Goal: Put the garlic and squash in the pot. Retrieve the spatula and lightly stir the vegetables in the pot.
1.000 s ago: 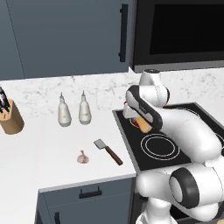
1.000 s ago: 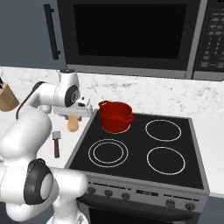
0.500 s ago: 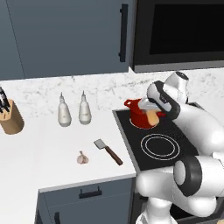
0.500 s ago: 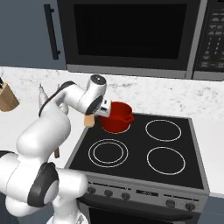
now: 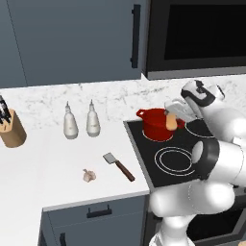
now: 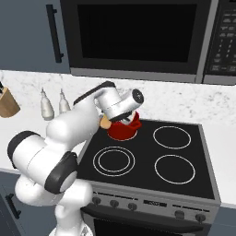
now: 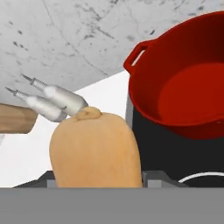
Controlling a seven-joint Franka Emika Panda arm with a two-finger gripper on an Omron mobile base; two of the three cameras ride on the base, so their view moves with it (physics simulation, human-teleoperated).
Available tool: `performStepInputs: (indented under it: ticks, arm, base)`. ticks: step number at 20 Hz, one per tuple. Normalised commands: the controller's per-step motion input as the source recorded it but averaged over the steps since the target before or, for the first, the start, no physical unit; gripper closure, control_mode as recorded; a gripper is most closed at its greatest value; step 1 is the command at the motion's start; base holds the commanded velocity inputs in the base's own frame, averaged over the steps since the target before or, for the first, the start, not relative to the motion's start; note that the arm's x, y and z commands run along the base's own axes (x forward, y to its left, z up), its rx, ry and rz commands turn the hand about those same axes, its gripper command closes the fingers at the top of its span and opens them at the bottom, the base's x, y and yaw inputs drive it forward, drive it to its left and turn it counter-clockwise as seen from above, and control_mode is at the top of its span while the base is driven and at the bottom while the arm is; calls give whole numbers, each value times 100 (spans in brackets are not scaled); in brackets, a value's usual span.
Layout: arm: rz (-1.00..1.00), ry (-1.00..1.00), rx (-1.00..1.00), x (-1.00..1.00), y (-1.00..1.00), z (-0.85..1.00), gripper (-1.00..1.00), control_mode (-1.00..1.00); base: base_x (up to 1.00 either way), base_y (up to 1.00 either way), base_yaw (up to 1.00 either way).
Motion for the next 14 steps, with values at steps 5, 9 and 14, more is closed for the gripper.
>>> performStepInputs:
  ticks: [5,9,14]
  arm:
    - [0,-2,19,71,-15,-1,100,-100]
    - [0,-10,5,62,-3,-14,100,-100]
    - [0,-12,0,61,-2,-17,100,-100]
  base:
    - [0,0,0]
    - [0,0,0]
    - [0,0,0]
